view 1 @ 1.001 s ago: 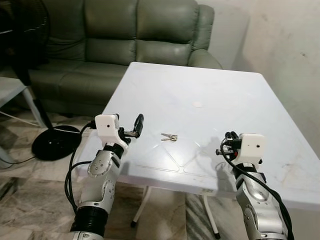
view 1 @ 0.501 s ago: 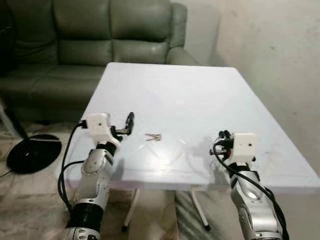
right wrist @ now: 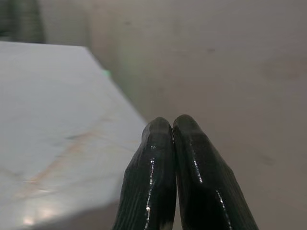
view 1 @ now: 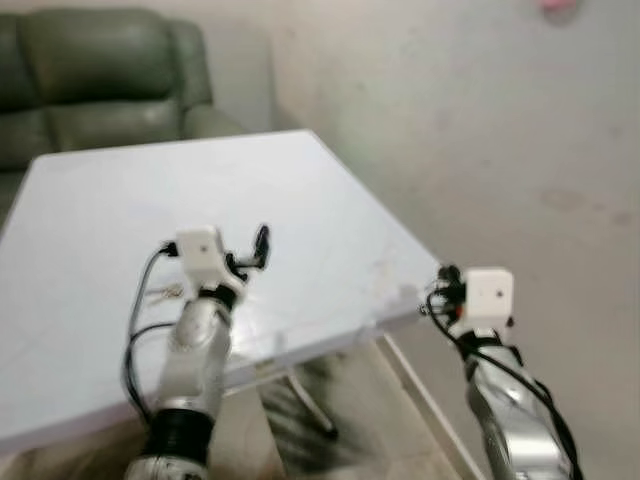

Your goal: Hang keys on a hook

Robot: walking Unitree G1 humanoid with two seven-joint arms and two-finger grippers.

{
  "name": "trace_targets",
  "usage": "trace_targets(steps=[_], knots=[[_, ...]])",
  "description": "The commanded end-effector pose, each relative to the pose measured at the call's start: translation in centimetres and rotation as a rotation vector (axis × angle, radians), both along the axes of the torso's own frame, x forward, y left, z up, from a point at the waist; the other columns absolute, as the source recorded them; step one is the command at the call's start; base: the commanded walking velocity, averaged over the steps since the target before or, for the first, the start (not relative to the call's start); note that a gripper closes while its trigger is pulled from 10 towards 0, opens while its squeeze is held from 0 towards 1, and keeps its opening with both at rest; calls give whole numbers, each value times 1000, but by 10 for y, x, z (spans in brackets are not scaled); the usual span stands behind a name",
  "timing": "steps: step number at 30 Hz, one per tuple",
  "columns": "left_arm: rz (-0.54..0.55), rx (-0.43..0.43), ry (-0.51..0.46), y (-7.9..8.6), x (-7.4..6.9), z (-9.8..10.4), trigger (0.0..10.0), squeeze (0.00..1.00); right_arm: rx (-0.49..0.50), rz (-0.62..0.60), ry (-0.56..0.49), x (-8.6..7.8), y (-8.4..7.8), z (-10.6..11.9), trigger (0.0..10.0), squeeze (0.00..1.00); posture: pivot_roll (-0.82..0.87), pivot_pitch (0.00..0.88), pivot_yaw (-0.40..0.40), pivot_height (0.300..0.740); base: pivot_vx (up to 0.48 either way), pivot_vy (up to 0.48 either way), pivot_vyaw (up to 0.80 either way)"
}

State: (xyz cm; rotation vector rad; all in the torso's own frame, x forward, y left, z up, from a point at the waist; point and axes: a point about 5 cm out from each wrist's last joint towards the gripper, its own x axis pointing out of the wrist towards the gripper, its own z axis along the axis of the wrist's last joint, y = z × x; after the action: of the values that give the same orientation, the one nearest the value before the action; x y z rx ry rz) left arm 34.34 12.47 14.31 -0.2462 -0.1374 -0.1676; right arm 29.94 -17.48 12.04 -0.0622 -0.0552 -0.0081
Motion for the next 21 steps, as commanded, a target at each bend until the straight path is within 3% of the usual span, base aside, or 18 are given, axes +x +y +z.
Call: trace_targets(steps=[1, 15, 21], knots=[[15, 18, -6, 5, 2, 4, 10000, 0, 3, 15, -17, 2, 4, 4, 10000, 0, -13, 0, -46, 740, 0, 0, -756], [13, 49, -11, 5, 0, 5, 10000, 0, 5, 15, -31, 2, 4, 7, 10000, 0, -12, 0, -46, 740, 0, 0, -756], [-14, 87, -14, 7, -8, 2, 10000, 0, -2, 10, -36, 1, -3, 9, 10000, 0, -3, 0, -40, 740, 0, 0, -756]])
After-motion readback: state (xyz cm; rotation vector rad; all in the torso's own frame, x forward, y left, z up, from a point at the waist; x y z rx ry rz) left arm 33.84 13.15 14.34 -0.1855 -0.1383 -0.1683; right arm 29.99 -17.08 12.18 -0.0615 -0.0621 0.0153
